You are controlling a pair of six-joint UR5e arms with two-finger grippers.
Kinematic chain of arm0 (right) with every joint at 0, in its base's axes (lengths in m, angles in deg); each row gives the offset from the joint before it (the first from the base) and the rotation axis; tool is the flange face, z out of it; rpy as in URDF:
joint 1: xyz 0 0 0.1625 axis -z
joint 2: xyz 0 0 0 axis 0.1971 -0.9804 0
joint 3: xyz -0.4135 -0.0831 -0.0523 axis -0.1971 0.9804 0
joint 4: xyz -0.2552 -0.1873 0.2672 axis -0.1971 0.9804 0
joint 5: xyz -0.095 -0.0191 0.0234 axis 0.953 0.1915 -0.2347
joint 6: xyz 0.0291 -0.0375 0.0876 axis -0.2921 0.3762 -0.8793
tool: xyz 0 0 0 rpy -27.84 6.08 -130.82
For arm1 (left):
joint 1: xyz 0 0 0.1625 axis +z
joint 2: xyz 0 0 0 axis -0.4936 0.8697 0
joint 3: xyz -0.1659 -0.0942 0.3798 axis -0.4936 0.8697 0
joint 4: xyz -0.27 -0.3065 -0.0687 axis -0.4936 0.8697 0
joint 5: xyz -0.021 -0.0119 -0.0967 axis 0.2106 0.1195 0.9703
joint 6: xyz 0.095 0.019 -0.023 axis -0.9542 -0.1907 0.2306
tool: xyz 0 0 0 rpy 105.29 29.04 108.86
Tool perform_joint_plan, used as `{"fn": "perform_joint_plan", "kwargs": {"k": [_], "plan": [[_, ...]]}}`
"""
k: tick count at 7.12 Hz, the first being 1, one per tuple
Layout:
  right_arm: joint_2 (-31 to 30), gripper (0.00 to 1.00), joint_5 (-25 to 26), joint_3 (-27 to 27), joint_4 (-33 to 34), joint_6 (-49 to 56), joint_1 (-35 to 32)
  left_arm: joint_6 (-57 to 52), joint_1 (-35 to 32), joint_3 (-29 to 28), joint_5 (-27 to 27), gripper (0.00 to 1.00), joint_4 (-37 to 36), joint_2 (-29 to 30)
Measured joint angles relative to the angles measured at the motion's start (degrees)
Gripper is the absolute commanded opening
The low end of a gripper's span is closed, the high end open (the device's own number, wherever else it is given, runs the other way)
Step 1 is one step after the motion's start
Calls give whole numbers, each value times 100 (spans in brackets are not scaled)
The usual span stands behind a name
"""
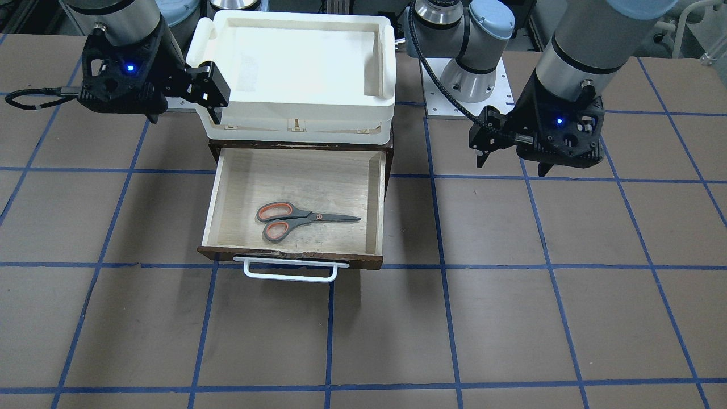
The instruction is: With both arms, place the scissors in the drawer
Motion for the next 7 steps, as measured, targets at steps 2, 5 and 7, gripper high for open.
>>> {"fn": "perform_joint_plan", "kwargs": {"k": [2,5,7], "plan": [[1,100,4,0,0,0,0,54,2,1,5,100,19,-4],[2,100,9,0,0,0,0,93,-23,-1,2,100,23,-12],[0,100,22,0,-6,0,0,168,-3,0,-26,100,57,-19]]}}
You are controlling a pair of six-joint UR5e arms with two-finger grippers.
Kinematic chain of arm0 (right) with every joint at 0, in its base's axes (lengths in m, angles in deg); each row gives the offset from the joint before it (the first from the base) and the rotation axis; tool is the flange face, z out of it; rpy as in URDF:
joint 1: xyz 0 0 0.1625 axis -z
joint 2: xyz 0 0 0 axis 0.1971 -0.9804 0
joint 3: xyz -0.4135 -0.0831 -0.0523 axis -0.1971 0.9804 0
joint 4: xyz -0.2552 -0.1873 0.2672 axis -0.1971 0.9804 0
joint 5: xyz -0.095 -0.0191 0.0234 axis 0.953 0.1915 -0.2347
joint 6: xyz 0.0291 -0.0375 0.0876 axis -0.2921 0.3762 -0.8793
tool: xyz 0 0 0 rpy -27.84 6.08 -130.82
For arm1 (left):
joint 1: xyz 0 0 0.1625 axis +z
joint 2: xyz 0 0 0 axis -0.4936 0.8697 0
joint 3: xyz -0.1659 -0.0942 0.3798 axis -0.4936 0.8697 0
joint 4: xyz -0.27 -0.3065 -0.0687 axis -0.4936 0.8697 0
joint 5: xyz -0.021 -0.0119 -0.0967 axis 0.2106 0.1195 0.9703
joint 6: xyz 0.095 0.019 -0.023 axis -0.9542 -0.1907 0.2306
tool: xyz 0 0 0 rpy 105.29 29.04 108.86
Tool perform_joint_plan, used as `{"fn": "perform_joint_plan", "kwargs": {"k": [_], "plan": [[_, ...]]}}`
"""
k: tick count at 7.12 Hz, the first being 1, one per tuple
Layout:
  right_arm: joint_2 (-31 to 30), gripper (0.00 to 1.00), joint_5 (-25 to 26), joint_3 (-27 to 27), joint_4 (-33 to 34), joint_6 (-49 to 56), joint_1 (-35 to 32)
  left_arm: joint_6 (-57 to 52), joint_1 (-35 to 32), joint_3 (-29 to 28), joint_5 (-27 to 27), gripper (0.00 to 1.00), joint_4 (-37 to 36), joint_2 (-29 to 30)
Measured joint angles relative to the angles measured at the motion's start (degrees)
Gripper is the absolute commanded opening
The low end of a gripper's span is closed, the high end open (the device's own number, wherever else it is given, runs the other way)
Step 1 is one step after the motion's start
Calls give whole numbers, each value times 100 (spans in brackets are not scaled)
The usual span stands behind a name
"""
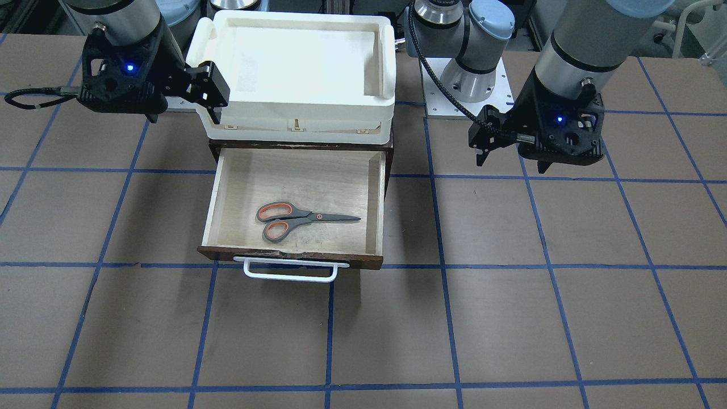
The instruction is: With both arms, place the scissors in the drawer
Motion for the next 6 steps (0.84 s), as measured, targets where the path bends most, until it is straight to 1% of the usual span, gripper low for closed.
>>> {"fn": "perform_joint_plan", "kwargs": {"k": [3,6], "plan": [[-1,100,14,0,-9,0,0,460,3,49,6,100,121,-2],[-3,100,19,-7,-4,0,0,493,-4,62,-42,100,100,-53]]}}
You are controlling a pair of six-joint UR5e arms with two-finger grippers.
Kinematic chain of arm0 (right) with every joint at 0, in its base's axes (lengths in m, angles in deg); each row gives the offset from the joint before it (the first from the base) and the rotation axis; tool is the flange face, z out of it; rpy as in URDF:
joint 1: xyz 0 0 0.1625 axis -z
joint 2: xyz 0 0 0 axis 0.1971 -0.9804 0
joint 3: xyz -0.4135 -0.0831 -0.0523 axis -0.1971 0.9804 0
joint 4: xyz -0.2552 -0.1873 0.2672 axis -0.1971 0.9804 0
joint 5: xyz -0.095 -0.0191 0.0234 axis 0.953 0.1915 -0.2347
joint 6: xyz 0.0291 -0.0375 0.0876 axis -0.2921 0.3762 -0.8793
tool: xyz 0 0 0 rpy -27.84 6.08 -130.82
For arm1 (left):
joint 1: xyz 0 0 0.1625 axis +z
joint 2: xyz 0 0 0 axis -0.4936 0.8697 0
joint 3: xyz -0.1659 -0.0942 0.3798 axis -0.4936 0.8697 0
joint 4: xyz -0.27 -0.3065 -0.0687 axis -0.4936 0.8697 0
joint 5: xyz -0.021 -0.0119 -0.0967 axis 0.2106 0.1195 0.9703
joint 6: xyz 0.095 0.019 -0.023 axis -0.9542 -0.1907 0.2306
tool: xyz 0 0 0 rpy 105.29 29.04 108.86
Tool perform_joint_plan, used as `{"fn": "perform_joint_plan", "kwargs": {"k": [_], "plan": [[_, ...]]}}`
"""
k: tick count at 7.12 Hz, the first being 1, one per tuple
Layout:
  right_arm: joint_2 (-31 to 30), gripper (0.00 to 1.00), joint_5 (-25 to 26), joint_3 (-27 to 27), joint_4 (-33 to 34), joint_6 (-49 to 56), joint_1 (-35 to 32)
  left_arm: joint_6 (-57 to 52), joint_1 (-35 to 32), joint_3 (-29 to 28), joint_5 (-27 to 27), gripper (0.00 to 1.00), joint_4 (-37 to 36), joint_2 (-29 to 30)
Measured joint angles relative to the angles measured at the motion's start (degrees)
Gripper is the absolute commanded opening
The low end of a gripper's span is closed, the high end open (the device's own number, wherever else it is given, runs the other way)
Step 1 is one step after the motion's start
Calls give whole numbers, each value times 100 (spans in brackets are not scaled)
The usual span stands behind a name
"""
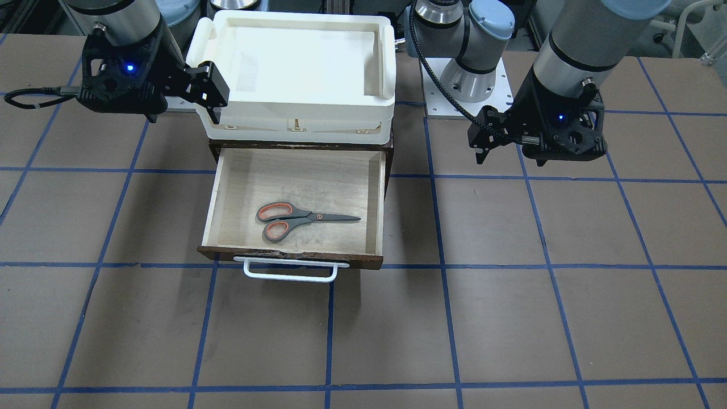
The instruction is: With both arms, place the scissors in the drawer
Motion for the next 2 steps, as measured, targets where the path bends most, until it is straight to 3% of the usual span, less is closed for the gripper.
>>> {"fn": "perform_joint_plan", "kwargs": {"k": [2], "plan": [[0,100,1,-1,1,0,0,-11,-1,3,-5,100,-5,-41]]}}
